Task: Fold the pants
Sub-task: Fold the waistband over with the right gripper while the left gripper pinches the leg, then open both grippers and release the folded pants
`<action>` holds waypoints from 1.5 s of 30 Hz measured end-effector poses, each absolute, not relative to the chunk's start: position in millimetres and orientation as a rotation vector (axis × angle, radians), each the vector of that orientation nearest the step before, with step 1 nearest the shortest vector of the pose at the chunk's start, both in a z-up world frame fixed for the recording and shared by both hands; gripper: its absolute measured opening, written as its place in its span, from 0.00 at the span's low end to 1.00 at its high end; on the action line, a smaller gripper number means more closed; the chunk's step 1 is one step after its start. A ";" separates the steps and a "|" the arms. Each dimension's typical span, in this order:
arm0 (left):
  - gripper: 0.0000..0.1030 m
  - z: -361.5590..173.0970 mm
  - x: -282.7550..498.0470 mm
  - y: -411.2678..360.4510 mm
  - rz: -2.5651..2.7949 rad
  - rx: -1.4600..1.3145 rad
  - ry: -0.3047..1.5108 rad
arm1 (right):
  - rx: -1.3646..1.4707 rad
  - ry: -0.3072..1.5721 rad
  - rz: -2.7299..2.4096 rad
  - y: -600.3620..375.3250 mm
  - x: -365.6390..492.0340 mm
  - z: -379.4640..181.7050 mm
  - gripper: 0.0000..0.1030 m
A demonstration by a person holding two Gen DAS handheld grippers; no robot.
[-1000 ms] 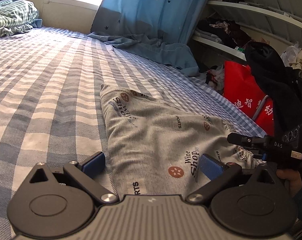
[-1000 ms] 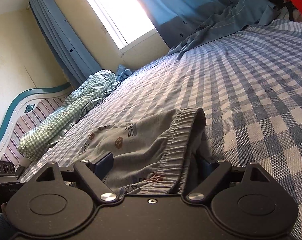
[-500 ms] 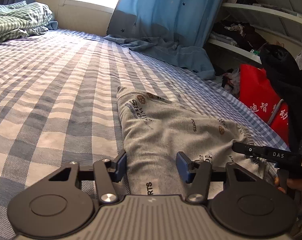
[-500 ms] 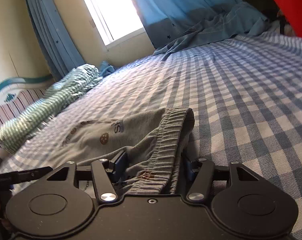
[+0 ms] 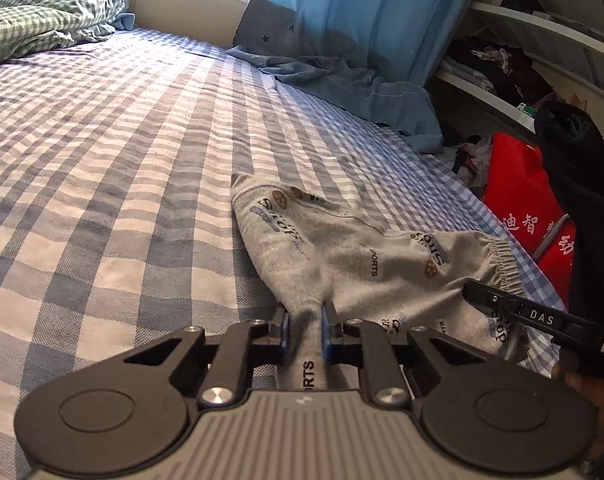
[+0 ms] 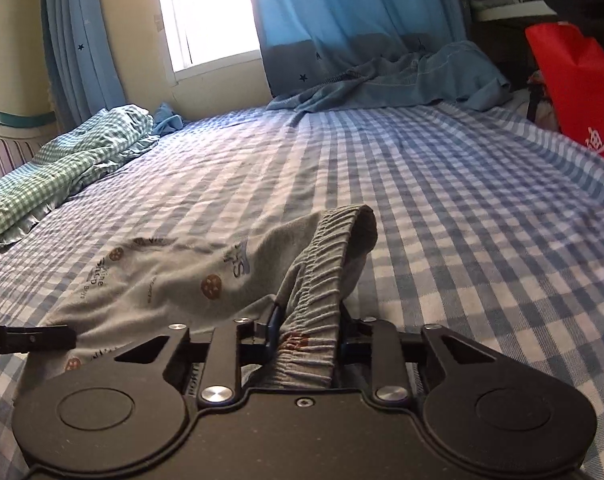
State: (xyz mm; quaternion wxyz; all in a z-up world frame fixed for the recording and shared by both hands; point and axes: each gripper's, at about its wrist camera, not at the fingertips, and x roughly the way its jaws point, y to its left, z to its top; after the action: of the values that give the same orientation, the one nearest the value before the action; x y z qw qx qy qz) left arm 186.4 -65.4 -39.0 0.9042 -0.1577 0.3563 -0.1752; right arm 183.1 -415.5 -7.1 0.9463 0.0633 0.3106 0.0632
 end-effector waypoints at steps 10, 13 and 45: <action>0.15 -24.7 188.5 -23.6 -0.333 -0.325 0.719 | 0.083 0.646 0.199 -371.9 193.3 15.9 0.22; 0.15 -14.5 195.4 -5.1 -0.306 -0.295 0.697 | 0.101 0.632 0.230 -354.7 200.6 19.5 0.21; 0.49 -37.2 205.4 178.7 0.063 -0.395 0.639 | 0.052 0.660 0.398 -150.8 319.4 -30.0 0.53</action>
State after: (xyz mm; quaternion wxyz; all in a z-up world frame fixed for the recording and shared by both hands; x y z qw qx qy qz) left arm 205.4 178.7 -37.2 0.9297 -0.1931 0.3121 0.0309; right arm 319.4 -150.8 -30.0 0.9264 0.0252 0.3217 0.1939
